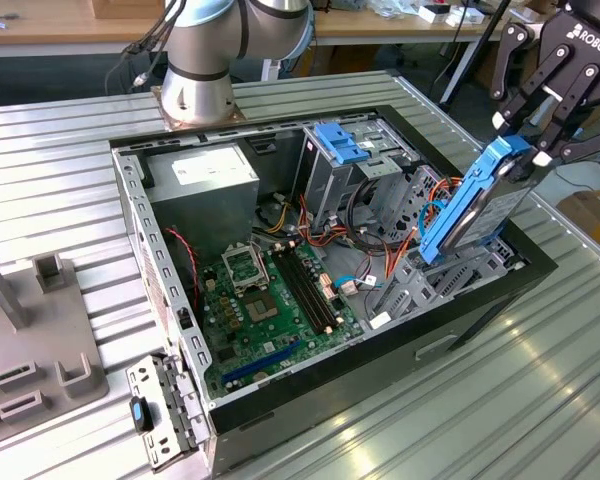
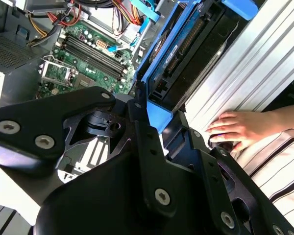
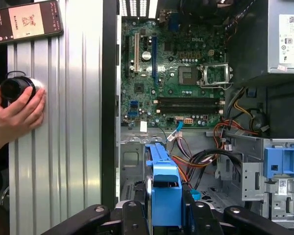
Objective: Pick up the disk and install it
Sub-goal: 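Insert the disk into the insertion slot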
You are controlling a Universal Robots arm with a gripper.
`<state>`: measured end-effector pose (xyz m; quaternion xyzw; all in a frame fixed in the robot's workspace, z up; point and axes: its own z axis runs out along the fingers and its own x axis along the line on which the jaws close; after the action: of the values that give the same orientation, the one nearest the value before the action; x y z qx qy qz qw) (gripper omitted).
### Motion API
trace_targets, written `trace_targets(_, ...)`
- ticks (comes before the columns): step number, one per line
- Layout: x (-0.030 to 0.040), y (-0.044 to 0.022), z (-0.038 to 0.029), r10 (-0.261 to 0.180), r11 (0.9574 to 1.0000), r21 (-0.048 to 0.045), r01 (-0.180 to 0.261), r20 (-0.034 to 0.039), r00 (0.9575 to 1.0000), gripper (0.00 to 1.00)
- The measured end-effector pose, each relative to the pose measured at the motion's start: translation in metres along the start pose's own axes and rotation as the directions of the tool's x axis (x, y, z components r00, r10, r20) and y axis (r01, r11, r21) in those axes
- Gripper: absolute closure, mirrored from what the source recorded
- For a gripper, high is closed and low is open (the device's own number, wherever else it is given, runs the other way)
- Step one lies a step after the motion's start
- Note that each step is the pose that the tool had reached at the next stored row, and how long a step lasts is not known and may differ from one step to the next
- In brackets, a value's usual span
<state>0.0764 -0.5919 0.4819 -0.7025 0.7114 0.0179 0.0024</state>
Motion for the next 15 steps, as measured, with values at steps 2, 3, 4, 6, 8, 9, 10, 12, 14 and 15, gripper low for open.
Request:
trace_targets(2, -0.0008, -0.0002, 0.0029, 0.0, 1.0, 0.0, 0.0, 0.0, 1.0, 0.64)
trace_targets(3, -0.0025, -0.0002, 0.0044, 0.001, 1.0, 0.0, -0.001, 0.0, 1.0, 0.64)
trace_targets(4, -0.0037, -0.0002, 0.0049, 0.002, 1.0, 0.0001, -0.002, 0.0, 1.0, 0.64)
trace_targets(6, -0.0055, -0.0002, 0.006, 0.004, 1.0, 0.0001, -0.004, 0.0001, 1.0, 0.64)
trace_targets(8, -0.0056, -0.0002, 0.0075, 0.006, 1.0, 0.0002, -0.006, 0.0004, 1.0, 0.64)
trace_targets(9, -0.0056, -0.0003, 0.0107, 0.009, 1.0, 0.0002, -0.009, 0.0002, 1.0, 0.64)
trace_targets(10, -0.0056, -0.0009, 0.0127, 0.009, 1.0, 0.0003, -0.009, 0.0, 1.0, 0.64)
trace_targets(12, -0.0056, -0.0026, 0.0137, 0.009, 1.0, 0.0003, -0.009, 0.0, 1.0, 0.64)
trace_targets(14, -0.0056, -0.0026, 0.0138, 0.009, 1.0, 0.0003, -0.009, 0.0009, 1.0, 0.64)
trace_targets(15, -0.0055, -0.0027, 0.0143, 0.009, 1.0, 0.0002, -0.009, 0.0054, 0.9999, 0.64)
